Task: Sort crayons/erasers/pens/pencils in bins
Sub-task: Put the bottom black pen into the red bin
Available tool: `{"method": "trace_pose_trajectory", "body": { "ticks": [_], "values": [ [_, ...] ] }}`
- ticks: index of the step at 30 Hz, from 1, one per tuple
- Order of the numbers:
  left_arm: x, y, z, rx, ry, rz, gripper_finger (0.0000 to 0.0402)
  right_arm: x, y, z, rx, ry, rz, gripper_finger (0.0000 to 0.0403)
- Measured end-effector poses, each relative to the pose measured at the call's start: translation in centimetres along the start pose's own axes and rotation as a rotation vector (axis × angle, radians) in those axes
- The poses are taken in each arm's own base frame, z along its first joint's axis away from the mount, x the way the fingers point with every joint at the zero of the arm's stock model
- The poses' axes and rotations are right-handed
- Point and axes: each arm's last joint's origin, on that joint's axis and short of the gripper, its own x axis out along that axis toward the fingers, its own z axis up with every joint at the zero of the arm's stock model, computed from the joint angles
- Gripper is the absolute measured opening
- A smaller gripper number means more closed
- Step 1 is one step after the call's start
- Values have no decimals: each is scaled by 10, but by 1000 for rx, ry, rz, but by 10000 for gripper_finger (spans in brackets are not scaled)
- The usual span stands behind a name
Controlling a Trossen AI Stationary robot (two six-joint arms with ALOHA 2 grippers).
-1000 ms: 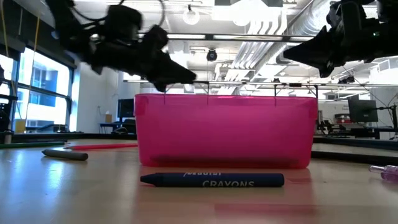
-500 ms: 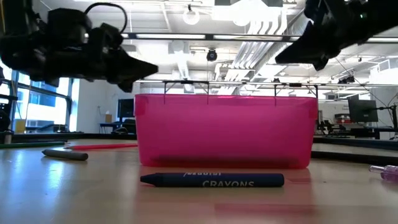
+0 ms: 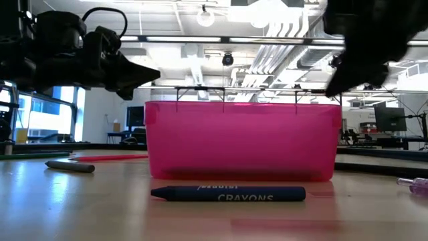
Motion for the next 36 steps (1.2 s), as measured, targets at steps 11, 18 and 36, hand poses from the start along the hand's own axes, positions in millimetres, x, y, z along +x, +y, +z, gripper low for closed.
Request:
{"method": "trace_pose_trajectory", "body": {
  "ticks": [11, 18, 36],
  "values": [
    [0, 0, 0, -8, 0, 0, 0, 24, 17, -36, 179, 278, -167, 168],
    [0, 0, 0, -11, 1, 0, 0, 41, 10, -40, 165, 303, -250, 175],
    [0, 0, 0, -19, 3, 0, 0, 61, 2, -43, 88, 361, -328, 25]
  ]
}}
